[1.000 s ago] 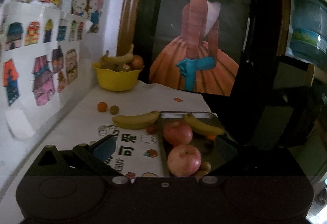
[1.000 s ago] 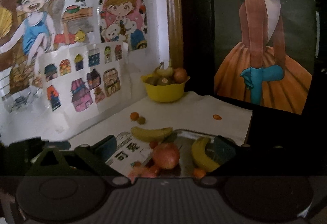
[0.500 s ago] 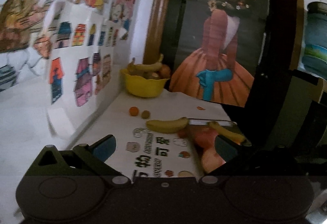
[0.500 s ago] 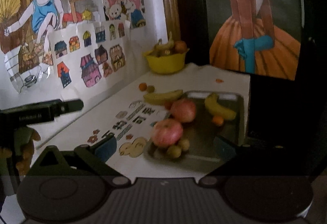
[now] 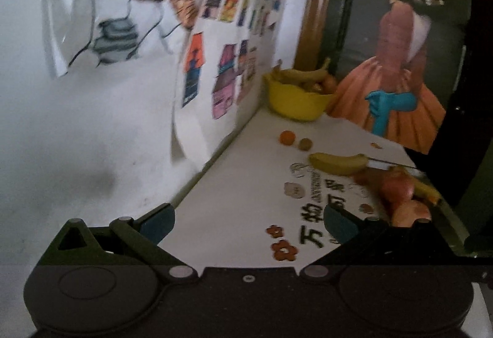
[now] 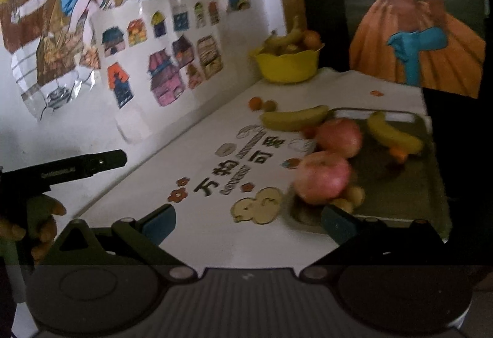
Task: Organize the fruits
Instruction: 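Move both tools toward the remaining banana and red fruit on the table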
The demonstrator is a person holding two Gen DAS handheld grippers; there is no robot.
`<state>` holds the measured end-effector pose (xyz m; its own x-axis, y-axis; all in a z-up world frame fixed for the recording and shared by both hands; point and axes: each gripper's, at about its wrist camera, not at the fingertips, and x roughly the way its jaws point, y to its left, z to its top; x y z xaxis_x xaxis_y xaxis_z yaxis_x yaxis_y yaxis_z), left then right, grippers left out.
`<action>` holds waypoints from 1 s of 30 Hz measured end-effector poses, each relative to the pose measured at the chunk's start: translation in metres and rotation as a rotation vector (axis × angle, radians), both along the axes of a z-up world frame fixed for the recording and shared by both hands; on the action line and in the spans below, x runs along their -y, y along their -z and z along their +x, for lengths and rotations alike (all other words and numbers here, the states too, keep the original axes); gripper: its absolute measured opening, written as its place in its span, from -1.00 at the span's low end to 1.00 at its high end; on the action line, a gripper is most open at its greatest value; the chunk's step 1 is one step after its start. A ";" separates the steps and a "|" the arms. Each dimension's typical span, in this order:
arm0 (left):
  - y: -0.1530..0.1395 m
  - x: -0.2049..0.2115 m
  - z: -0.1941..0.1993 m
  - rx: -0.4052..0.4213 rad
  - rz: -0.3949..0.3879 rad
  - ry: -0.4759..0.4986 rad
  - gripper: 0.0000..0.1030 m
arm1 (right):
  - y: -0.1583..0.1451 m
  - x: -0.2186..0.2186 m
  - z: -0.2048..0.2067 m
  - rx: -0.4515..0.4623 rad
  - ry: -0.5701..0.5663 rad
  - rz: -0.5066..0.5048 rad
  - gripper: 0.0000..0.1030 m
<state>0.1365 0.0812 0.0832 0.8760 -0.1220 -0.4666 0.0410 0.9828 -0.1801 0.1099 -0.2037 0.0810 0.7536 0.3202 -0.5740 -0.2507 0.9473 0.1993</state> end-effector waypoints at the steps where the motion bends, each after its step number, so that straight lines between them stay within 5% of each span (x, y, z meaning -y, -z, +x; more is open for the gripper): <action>1: 0.002 -0.001 0.002 -0.007 -0.001 -0.005 0.99 | 0.002 -0.004 0.004 -0.008 -0.012 -0.001 1.00; 13: 0.017 0.004 0.039 -0.091 -0.005 -0.022 0.99 | 0.021 -0.026 0.046 -0.068 -0.128 -0.036 1.00; 19: 0.011 0.024 0.072 -0.086 0.009 0.005 0.99 | 0.011 -0.014 0.065 0.004 -0.198 -0.077 1.00; 30: 0.014 0.083 0.162 -0.065 0.015 0.158 0.99 | 0.002 0.041 0.119 0.085 -0.148 -0.167 1.00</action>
<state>0.2982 -0.0015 0.0696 0.8143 -0.2481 -0.5247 0.1837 0.9677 -0.1725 0.2287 -0.2449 0.0786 0.7533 0.3368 -0.5650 -0.3984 0.9171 0.0155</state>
